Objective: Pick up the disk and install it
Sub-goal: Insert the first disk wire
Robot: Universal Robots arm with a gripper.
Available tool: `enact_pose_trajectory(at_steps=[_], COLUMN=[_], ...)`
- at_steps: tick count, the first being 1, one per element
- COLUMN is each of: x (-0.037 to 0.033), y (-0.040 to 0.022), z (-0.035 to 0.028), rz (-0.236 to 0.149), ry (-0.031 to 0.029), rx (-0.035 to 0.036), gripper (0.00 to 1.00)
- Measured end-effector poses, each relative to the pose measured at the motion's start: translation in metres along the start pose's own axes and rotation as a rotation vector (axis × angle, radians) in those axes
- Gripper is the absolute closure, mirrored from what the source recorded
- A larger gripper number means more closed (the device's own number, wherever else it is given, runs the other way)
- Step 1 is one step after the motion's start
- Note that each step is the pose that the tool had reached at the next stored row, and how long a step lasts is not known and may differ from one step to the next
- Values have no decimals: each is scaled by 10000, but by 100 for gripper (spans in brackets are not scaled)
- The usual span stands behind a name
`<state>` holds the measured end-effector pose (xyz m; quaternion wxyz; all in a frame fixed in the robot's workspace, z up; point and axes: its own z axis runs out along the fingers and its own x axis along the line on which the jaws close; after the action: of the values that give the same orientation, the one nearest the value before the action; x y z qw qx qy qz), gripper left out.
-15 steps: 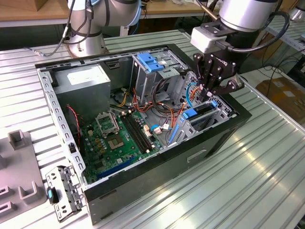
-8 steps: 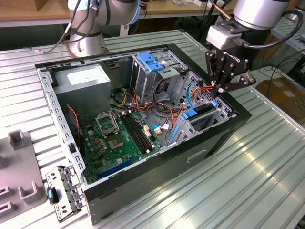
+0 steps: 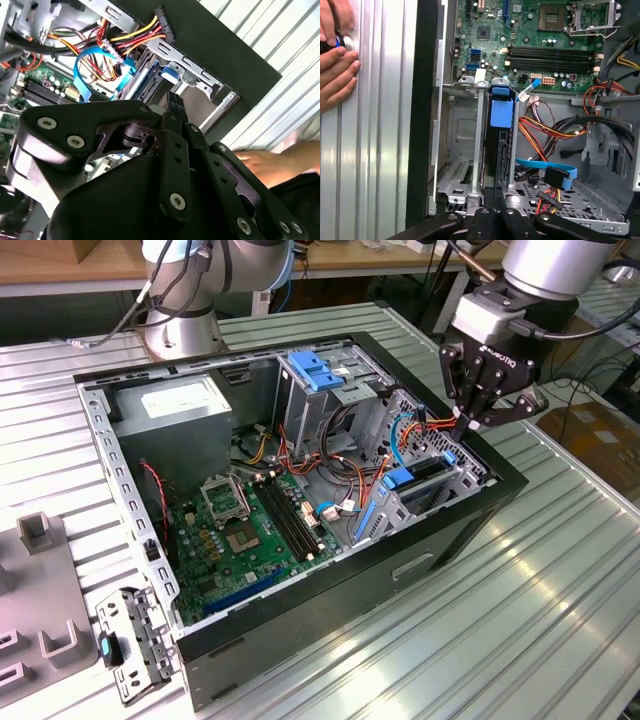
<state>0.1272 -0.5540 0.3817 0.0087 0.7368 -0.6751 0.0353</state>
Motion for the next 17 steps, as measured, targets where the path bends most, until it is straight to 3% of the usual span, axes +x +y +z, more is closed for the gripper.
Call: enact_pose_trajectory(at_steps=[2, 5, 9, 17], x=[2, -32, -143, -294], y=[-20, -92, -198, -347], z=[0, -1, -4, -8], rz=[-256, -296, -301, -451], ry=[-10, -8, 0, -3], rx=[15, 18, 8, 10], gripper=[89, 89, 89, 89])
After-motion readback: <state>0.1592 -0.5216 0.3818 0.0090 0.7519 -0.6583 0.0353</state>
